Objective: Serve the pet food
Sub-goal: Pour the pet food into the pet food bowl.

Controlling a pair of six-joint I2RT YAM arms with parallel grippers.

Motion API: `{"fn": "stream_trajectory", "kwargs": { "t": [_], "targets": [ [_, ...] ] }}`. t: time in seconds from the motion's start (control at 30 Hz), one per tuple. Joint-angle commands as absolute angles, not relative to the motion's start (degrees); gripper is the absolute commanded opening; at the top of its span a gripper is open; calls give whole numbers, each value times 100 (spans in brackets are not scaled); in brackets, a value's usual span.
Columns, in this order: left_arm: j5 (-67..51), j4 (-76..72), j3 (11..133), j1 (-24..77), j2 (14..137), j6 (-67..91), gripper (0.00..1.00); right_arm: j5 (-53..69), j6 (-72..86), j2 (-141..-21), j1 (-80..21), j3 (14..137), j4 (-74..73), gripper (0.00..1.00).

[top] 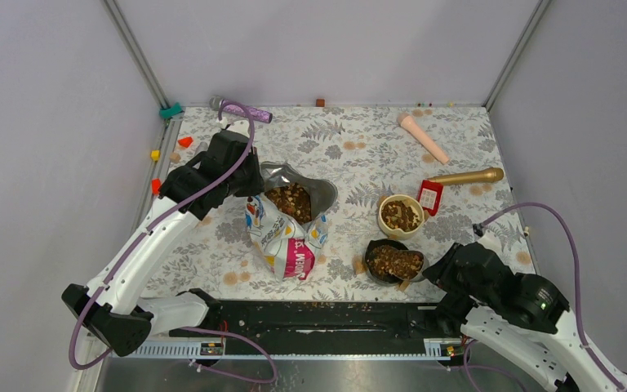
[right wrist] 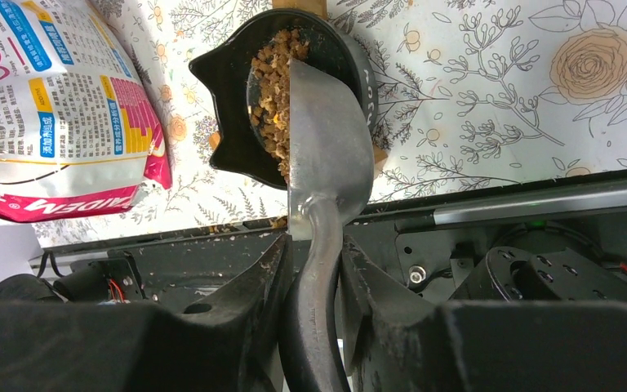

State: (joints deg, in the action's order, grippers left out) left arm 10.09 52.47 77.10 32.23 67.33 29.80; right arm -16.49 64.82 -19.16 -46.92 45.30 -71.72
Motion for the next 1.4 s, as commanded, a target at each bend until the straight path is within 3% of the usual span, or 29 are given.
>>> {"fn": "stream_trajectory", "kwargs": {
  "t": [0.0, 0.93, 1.37],
  "targets": [
    [998, 5112, 7736, 3199, 6768, 2907, 0, -1786, 6256, -2070, -4720, 4846, -7163, 0],
    [1006, 5114, 7735, 3197, 6784, 2893, 0, -1496, 6037, -2485, -4720, 4563, -6293, 0],
    [1023, 5113, 7740, 3199, 6768, 2892, 0, -1796, 6056, -2480, -4720, 4705, -6689, 0]
  ]
}}
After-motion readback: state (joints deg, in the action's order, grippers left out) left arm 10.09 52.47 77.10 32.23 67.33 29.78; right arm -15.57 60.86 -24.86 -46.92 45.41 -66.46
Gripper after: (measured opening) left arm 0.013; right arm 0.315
